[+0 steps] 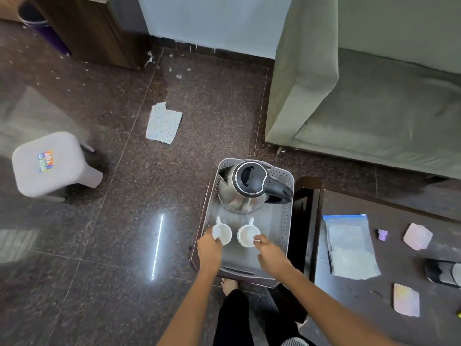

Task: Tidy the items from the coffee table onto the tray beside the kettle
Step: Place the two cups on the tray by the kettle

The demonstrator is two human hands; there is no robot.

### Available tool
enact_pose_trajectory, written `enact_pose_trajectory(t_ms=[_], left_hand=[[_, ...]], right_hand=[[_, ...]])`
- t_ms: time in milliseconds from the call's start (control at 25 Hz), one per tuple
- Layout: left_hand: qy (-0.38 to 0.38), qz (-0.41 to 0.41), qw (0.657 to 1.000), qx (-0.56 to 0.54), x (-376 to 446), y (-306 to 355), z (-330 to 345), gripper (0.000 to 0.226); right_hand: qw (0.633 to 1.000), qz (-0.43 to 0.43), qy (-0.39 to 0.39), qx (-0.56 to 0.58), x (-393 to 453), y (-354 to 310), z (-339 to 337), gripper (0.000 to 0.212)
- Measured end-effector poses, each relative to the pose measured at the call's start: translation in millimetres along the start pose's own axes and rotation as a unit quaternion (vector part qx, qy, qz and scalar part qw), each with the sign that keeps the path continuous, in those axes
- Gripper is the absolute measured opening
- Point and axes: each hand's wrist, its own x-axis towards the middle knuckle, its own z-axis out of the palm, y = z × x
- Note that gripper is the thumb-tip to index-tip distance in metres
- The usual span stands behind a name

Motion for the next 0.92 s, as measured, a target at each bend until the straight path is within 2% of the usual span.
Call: enact_pose_trajectory(t_ms=[120, 280, 440, 680, 920], left_hand=[[0.038, -0.035, 0.998, -0.031, -19.1, 1.3, 12.9, 0.051], [0.084, -0.088, 0.988, -0.100, -13.3, -1.7, 21.0, 0.035], [0.097, -0.064, 0.988, -0.098, 1.6, 3.5, 13.5, 0.024], [0.053, -0.044, 0.997, 0.023, 12.2, 19.6, 10.1, 0.023], [0.042, -0.019, 0.996, 0.077, 23.7, 19.8, 8.5, 0.018]], right_hand=[[1.000, -0.014, -0.002, 0.011, -1.9, 0.5, 3.9, 0.052], [1.000, -0.015, -0.001, 0.024, -1.5, -0.4, 8.3, 0.053], [1.000, -0.006, -0.002, 0.024, 1.3, -2.2, 10.2, 0.049], [1.000, 0.000, 0.007, 0.019, 5.8, -8.6, 5.1, 0.044], [1.000, -0.005, 0.003, 0.004, 11.0, -12.5, -1.7, 0.040]])
